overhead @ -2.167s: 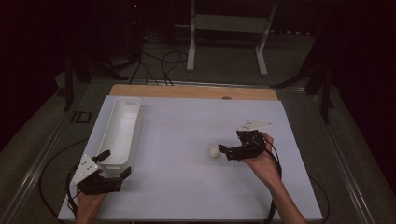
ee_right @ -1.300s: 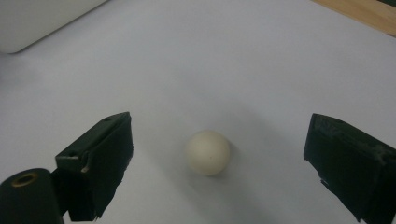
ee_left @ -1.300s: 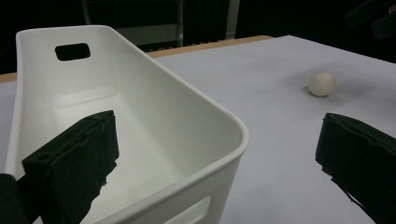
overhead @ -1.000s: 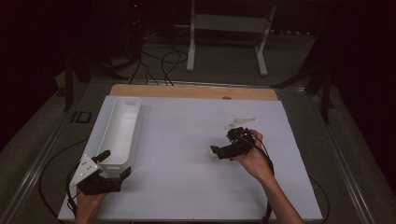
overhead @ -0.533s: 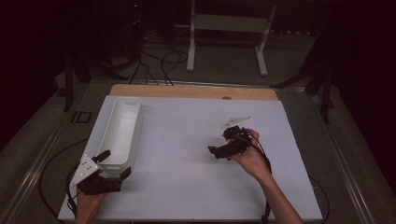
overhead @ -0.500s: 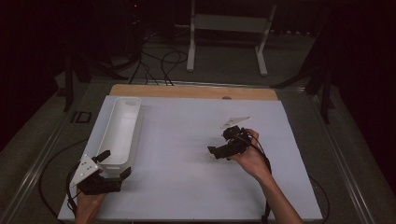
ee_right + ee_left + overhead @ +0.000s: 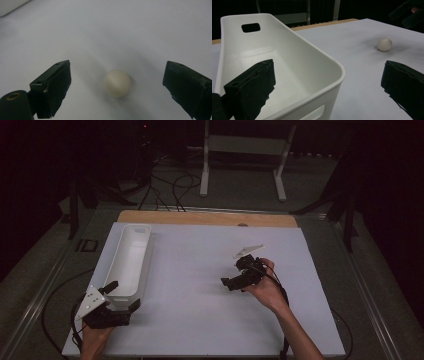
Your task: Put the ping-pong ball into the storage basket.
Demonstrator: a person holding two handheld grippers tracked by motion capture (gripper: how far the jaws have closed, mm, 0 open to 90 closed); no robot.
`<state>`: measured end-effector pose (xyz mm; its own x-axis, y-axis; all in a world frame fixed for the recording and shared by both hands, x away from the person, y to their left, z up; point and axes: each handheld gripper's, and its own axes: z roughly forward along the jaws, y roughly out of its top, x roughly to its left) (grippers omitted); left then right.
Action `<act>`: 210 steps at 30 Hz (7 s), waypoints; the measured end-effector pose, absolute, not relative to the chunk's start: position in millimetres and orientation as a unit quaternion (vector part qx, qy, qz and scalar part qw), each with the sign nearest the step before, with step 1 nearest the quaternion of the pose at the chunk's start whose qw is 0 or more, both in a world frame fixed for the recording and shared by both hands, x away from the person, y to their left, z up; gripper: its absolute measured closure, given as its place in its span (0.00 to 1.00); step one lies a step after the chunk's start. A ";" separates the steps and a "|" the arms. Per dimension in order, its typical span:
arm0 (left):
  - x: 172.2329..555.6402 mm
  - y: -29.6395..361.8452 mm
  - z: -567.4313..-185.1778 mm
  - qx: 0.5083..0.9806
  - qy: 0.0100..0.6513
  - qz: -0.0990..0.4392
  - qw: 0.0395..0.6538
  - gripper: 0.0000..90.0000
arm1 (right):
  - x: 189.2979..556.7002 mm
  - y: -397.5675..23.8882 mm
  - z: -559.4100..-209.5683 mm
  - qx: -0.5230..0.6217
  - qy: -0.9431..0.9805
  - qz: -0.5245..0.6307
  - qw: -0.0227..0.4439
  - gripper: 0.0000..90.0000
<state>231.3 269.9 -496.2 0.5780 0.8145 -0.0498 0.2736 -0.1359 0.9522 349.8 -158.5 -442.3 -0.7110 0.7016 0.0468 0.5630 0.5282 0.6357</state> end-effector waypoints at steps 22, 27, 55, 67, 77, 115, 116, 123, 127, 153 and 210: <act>231.3 270.2 -496.2 0.710 0.383 0.254 0.534 0.00 | 355.7 -150.8 -446.3 0.358 0.879 0.301 0.098 0.08; 231.4 270.2 -496.2 0.710 0.383 0.254 0.534 0.00 | 357.5 -150.0 -448.4 0.360 0.880 0.295 0.095 0.08; 230.9 270.7 -495.9 0.710 0.384 0.254 0.533 0.00 | 363.0 -145.8 -465.3 0.372 0.891 0.245 0.089 0.09; 230.7 270.6 -495.8 0.711 0.384 0.254 0.532 0.00 | 366.3 -144.5 -472.3 0.375 0.893 0.233 0.087 0.09; 230.8 270.7 -495.8 0.711 0.384 0.254 0.532 0.00 | 368.2 -142.3 -477.9 0.377 0.894 0.225 0.086 0.10; 230.6 271.4 -495.7 0.710 0.386 0.254 0.532 0.00 | 369.9 -133.8 -488.7 0.373 0.906 0.176 0.099 0.55; 230.6 271.5 -495.7 0.709 0.386 0.254 0.532 0.00 | 369.9 -133.9 -488.5 0.373 0.906 0.176 0.100 0.55; 230.7 271.6 -495.7 0.709 0.386 0.254 0.532 0.00 | 368.1 -134.2 -484.7 0.370 0.905 0.182 0.103 0.56; 230.5 271.5 -495.7 0.709 0.386 0.254 0.532 0.00 | 365.6 -132.9 -481.3 0.367 0.906 0.183 0.104 0.56; 229.7 271.1 -495.1 0.709 0.384 0.257 0.533 0.00 | 365.0 -121.2 -448.8 0.350 0.908 0.193 0.124 0.56; 228.5 271.6 -494.4 0.710 0.382 0.259 0.532 0.00 | 376.9 -90.7 -392.3 0.309 0.914 0.220 0.143 0.56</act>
